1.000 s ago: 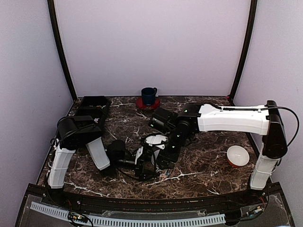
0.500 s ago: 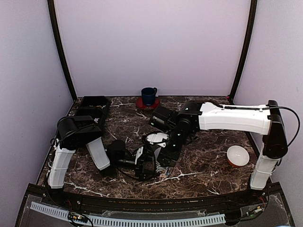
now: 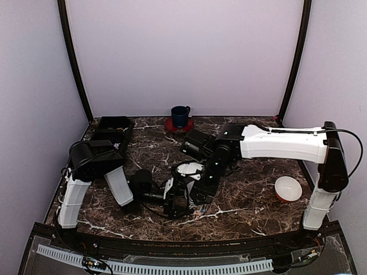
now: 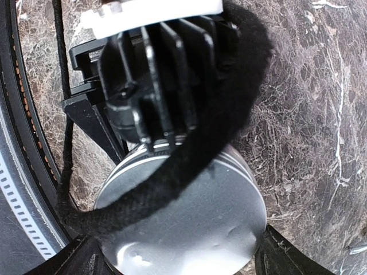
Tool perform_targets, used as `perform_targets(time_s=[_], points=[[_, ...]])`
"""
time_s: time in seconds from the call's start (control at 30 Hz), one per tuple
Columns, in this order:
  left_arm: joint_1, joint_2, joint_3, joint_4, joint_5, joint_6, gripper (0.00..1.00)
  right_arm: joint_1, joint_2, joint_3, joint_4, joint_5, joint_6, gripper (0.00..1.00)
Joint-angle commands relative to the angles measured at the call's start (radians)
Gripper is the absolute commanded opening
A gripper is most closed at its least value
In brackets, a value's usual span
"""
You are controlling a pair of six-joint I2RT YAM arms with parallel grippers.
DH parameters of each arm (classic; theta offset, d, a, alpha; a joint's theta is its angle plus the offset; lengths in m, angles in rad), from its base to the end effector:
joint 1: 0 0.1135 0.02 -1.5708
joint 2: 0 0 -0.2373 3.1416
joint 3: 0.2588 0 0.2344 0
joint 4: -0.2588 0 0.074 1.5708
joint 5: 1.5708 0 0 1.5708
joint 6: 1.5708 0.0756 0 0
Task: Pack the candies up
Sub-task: Place the box lid on the packing bottle.
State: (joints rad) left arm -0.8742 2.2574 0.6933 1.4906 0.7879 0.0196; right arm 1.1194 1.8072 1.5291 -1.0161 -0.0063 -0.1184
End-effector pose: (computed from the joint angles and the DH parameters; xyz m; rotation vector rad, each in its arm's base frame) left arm 0.1892 -0.3097 0.0615 1.3022 1.2262 -1.2737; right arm 0.1526 0.3159 0.1958 -1.6806 2.3574 0.2014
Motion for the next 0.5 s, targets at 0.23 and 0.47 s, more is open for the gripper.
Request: perform_targets(time_s=[0.23,0.47], points=[[-0.003,0.008,0.007,-0.050,0.018,0.006,0.85,-0.007,0.027,-0.008,0.023,0.003,-0.004,0.84],[-0.003,0.008,0.007,-0.050,0.018,0.007,0.83,-0.020,0.027,-0.004,0.026,0.028,0.004,0.83]])
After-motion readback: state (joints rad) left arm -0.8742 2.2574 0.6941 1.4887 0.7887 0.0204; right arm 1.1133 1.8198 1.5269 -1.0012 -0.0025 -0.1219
